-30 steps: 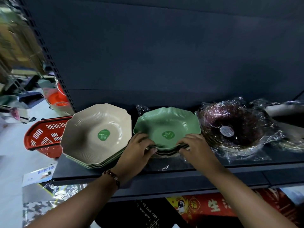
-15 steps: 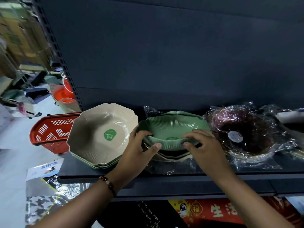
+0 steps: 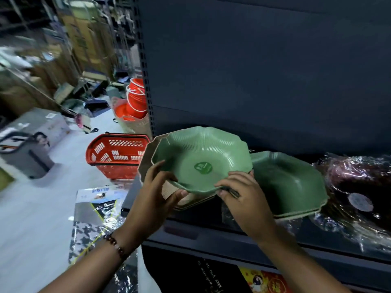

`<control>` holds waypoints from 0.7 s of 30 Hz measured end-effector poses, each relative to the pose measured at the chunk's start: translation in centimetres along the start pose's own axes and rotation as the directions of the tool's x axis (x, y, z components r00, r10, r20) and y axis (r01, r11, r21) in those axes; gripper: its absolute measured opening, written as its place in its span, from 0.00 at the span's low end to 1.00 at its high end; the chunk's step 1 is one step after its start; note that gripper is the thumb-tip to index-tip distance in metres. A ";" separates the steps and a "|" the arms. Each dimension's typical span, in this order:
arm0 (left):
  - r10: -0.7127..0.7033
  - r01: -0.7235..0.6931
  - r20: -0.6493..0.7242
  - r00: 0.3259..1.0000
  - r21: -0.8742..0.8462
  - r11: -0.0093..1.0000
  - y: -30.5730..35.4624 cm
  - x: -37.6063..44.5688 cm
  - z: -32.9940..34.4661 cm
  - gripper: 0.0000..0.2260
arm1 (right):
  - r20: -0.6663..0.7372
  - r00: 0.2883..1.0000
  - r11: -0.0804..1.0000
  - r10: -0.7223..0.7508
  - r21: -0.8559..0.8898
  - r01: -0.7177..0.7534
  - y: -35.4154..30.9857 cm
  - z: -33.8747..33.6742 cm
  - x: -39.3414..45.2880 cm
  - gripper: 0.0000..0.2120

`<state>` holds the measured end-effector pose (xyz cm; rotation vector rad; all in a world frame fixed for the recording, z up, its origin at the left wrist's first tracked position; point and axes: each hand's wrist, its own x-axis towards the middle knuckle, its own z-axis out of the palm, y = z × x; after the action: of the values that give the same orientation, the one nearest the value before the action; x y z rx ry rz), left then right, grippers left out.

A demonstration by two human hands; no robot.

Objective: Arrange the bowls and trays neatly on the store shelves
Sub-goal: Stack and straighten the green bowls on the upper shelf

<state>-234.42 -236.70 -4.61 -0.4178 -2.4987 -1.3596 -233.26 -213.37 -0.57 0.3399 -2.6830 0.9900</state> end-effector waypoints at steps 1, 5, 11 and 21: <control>-0.009 0.009 0.000 1.000 0.027 1.000 -0.7 -0.3 -0.7 0.15 | 0.021 1.000 1.000 -0.007 0.013 0.007 -0.2 1.1 0.3 0.06; -0.061 0.060 0.001 0.998 0.132 0.989 -2.8 -1.0 -2.7 0.15 | 0.066 0.998 0.999 -0.010 0.041 0.008 -0.6 4.8 0.9 0.06; -0.115 0.037 0.136 0.984 0.480 0.877 -6.2 -1.6 -2.5 0.17 | 0.181 0.983 0.990 0.012 -0.142 0.014 0.4 7.9 -0.5 0.14; -0.082 -0.036 0.191 0.978 0.547 0.836 -7.1 -2.0 -2.0 0.22 | 0.267 0.964 0.973 0.001 -0.221 0.060 0.2 7.6 -0.5 0.16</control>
<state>-235.06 -242.25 -9.72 -0.4128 -2.9137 -0.5609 -234.06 -218.16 -6.44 0.4945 -2.9834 0.6572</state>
